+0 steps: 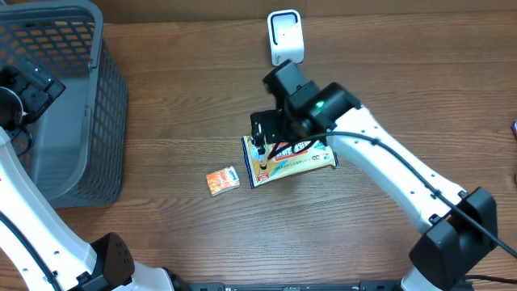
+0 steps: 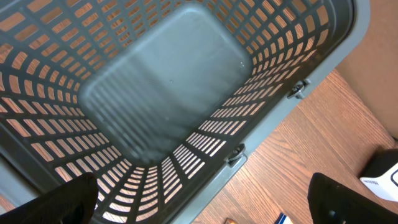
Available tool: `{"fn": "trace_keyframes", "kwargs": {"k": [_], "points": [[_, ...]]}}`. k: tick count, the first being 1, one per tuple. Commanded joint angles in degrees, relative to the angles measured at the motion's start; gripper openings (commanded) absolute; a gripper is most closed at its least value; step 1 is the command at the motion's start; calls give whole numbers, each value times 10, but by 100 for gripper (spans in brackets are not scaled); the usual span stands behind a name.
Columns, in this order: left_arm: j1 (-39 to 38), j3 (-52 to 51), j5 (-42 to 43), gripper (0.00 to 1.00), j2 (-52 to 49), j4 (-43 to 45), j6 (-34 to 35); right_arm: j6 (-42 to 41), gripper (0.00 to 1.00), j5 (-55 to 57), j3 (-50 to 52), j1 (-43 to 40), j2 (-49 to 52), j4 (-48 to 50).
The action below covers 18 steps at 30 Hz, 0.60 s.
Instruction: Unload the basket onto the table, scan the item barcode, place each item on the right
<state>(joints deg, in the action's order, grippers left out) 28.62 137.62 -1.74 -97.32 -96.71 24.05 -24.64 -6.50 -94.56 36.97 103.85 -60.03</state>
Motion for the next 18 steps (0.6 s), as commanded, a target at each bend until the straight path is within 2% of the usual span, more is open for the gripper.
{"fn": "trace_keyframes", "kwargs": {"k": [1, 3, 7, 10, 13, 18], "points": [[2, 2, 3, 100, -1, -1, 6, -13, 100, -14, -30, -65, -3, -6], [2, 2, 3, 100, -1, -1, 6, 11, 100, -15, -30, -102, -3, -20], [2, 2, 3, 100, -1, -1, 6, 117, 100, -13, -24, -164, -2, -47], [2, 2, 3, 100, -1, -1, 6, 128, 100, -14, -3, -194, -2, -37], [2, 2, 3, 100, -1, -1, 6, 144, 100, -25, 35, -202, -2, -12], [2, 2, 3, 100, -1, -1, 6, 302, 100, -25, 94, -168, -2, 27]]}}
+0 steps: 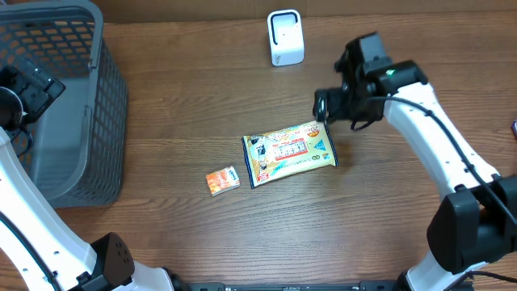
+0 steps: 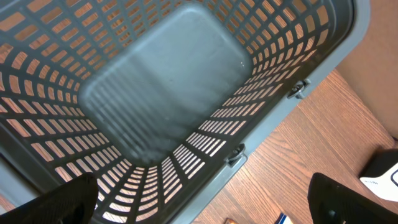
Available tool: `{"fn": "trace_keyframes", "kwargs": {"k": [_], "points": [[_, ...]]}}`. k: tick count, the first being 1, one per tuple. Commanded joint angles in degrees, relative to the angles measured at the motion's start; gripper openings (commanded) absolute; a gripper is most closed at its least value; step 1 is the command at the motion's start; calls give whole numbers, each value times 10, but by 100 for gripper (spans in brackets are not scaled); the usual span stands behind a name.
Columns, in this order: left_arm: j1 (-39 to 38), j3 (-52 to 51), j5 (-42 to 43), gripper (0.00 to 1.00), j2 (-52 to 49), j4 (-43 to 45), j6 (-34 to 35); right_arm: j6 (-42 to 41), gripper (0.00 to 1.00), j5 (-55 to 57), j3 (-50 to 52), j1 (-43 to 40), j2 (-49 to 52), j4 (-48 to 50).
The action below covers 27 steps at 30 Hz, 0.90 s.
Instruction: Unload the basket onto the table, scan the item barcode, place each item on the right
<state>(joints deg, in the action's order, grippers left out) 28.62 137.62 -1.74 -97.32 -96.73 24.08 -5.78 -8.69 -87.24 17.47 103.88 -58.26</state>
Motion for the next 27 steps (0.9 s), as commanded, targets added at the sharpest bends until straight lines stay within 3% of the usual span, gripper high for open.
{"fn": "trace_keyframes", "kwargs": {"k": [1, 6, 10, 15, 27], "points": [[2, 2, 3, 100, -1, -1, 6, 134, 100, 6, 26, 38, -2, 12], [2, 2, 3, 100, -1, -1, 6, 233, 100, 39, 42, 102, -2, 36], [2, 2, 3, 100, -1, -1, 6, 410, 100, 44, 49, 144, -2, 54], [2, 2, 3, 100, -1, -1, 6, 558, 100, 52, 68, 158, 0, 89], [2, 2, 3, 100, -1, -1, 6, 631, 97, 11, 72, 158, 39, 75]]}}
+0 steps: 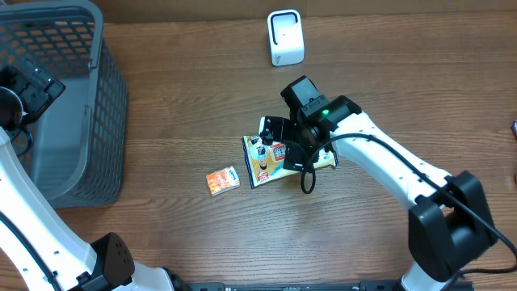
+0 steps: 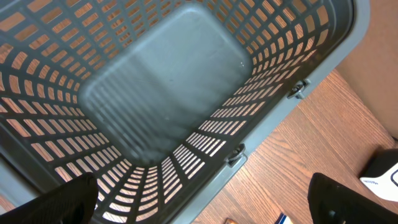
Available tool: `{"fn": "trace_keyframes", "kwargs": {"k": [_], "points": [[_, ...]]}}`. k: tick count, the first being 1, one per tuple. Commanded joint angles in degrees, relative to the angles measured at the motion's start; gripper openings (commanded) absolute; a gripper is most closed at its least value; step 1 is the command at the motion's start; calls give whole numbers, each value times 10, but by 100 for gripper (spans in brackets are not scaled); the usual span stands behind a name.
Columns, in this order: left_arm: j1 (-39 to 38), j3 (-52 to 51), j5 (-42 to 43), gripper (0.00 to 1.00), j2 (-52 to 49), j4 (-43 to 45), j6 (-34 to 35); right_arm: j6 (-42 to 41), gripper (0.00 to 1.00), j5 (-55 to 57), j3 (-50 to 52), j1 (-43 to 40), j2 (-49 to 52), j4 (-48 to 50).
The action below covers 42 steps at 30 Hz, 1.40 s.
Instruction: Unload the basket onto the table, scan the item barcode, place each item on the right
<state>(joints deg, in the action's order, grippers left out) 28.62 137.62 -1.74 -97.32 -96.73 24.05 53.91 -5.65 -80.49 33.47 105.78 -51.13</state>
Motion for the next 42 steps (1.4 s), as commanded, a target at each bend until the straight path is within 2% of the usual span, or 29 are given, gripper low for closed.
{"fn": "trace_keyframes", "kwargs": {"k": [1, 4, 18, 20, 23, 24, 25, 27, 30, 34, 36, 38, 40, 42], "points": [[2, 2, 3, 100, -1, -1, 6, 34, 96, -20, 4, -2, 29, 6], [2, 2, 3, 100, -1, -1, 6, 34, 92, -22, 4, -3, 52, 12], [2, 2, 3, 100, -1, -1, 6, 33, 95, -37, 4, -26, 129, 31], [2, 2, 3, 100, -1, -1, 6, 31, 91, -37, 4, -26, 130, 31], [2, 2, 3, 100, -1, -1, 6, 14, 70, -37, 4, -26, 130, 31], [2, 2, 3, 100, -1, -1, 6, 0, 54, -36, 4, -25, 130, 32], [2, 2, 3, 100, -1, -1, 6, -16, 46, -36, 4, -25, 130, 34], [2, 2, 3, 100, -1, -1, 6, -72, 39, -35, 4, -25, 130, 45], [2, 2, 3, 100, -1, -1, 6, -189, 4, -35, -6, -25, 130, 57], [2, 2, 3, 100, -1, -1, 6, -372, 4, -35, -40, -24, 129, 40], [2, 2, 3, 100, -1, -1, 6, -421, 4, -35, -67, -23, 126, 9], [2, 2, 3, 100, -1, -1, 6, -434, 4, -35, -99, -20, 122, -27], [2, 2, 3, 100, -1, -1, 6, -430, 31, -25, -139, -17, 116, -54], [2, 2, 3, 100, -1, -1, 6, -409, 44, 5, -175, -16, 112, -61]]}}
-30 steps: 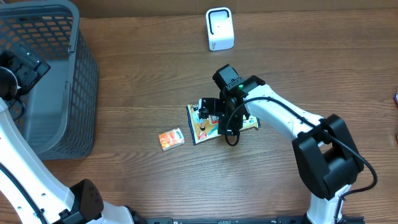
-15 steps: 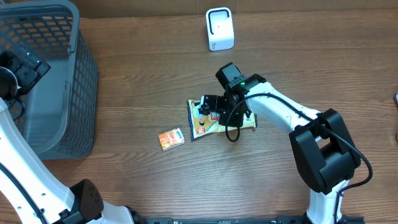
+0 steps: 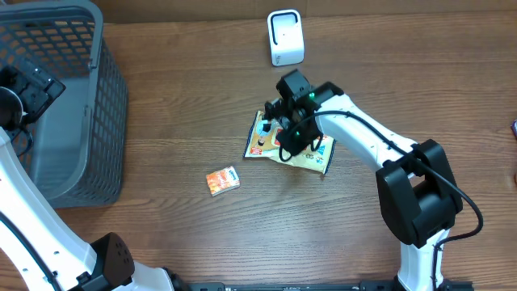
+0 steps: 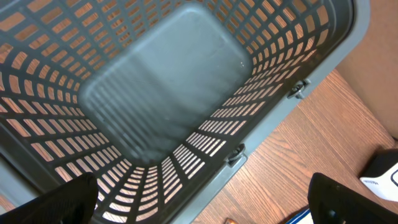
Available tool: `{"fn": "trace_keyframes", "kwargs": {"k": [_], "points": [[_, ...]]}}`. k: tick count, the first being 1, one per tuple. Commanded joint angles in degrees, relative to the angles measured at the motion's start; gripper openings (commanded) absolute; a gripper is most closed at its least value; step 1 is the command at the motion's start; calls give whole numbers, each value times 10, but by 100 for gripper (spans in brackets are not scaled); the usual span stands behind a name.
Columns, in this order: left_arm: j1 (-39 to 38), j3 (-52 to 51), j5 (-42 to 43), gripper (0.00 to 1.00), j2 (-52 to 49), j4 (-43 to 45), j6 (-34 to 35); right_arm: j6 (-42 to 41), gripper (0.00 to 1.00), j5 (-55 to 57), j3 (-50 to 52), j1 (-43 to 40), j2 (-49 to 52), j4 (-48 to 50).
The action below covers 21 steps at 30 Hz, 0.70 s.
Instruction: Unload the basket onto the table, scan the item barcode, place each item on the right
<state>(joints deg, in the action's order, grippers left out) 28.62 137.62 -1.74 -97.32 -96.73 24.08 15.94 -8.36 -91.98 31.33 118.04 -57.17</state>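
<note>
A yellow and blue snack packet (image 3: 262,134) sits in the middle of the table, turned askew with one edge raised. My right gripper (image 3: 283,132) reaches down onto the middle of it and looks shut on it. The white barcode scanner (image 3: 285,36) stands at the far edge, apart from the packet; its corner also shows as the scanner (image 4: 382,177) in the left wrist view. My left gripper (image 4: 202,205) hangs open over the grey basket (image 4: 168,93), with nothing between its fingers (image 4: 68,199).
The grey mesh basket (image 3: 48,105) fills the far left of the table. A small orange packet (image 3: 222,179) lies in front of the snack packet, to its left. Bare wood lies between the packet and the scanner.
The snack packet has turned and shifted slightly toward the scanner, no longer lying flat. My right gripper has moved a little farther back on it. The left arm has not moved.
My right gripper was down over the left part of the flat packet. Then it was off to the right, with the packet still flat. After that it was back over the packet. Now the packet is turned and tilted under it. The left gripper stayed open over the basket.
</note>
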Motion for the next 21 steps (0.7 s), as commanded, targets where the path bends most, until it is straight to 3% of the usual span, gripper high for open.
{"fn": "trace_keyframes", "kwargs": {"k": [1, 2, 3, 6, 11, 21], "points": [[2, 2, 3, 100, -1, -1, 6, -3, 54, 36, -71, 5, -12, -1], [2, 2, 3, 100, -1, -1, 6, 40, 70, 36, -82, 5, -12, 0], [2, 2, 3, 100, -1, -1, 6, 82, 79, 36, -85, 5, -12, 5], [2, 2, 3, 100, -1, -1, 6, 212, 100, 36, -80, 3, -6, 4], [2, 2, 3, 100, -1, -1, 6, 300, 100, 38, -51, -2, 21, -10], [2, 2, 3, 100, -1, -1, 6, 338, 100, 53, 19, -3, 61, 32]]}}
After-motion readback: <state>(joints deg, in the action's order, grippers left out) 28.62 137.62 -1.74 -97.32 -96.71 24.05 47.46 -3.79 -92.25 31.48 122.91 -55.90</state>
